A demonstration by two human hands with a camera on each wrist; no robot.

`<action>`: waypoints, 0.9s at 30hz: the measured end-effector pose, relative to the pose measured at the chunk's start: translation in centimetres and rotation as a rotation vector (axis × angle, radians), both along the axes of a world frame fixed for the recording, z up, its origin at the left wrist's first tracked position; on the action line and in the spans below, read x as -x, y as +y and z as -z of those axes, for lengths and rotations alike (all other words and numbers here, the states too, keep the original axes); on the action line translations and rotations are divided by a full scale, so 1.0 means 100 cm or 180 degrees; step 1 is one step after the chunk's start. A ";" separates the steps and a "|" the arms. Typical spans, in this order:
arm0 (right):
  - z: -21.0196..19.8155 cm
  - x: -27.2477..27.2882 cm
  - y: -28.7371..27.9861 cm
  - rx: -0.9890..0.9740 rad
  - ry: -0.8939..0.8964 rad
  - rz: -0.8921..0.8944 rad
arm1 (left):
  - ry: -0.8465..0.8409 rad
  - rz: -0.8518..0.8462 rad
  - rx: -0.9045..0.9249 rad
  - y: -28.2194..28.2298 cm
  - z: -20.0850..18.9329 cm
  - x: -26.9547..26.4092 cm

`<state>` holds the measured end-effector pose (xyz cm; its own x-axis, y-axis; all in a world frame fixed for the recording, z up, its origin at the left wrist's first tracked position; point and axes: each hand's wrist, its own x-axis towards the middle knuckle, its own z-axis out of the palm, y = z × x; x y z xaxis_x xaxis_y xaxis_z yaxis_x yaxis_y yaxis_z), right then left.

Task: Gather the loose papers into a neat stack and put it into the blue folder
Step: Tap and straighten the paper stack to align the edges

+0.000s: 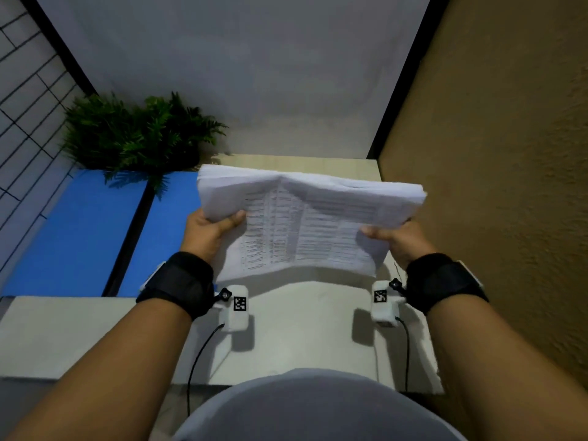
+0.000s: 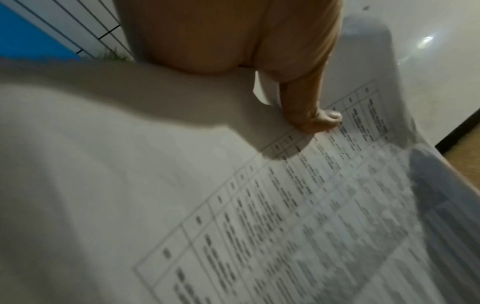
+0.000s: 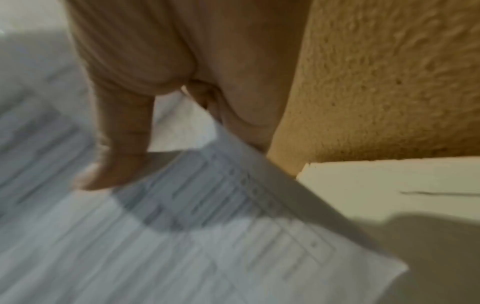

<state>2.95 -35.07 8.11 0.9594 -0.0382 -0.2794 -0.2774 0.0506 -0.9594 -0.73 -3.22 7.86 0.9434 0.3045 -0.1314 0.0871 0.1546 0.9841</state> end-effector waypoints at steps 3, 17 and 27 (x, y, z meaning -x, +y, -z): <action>0.016 0.009 0.017 0.0305 -0.0199 0.0448 | 0.0097 -0.0082 0.0047 -0.001 0.016 -0.004; 0.030 0.021 0.009 0.0289 -0.0219 0.0341 | 0.0695 0.0048 0.0022 0.022 0.058 -0.003; 0.026 0.018 0.005 0.1412 -0.0865 0.0006 | 0.0784 0.0241 -0.0064 0.019 0.078 -0.004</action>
<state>1.17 -34.61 5.47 0.9949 -0.0982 0.0232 -0.0156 -0.3769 -0.9261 -0.35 -1.31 0.11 0.9039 0.2391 -0.3546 0.3351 0.1193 0.9346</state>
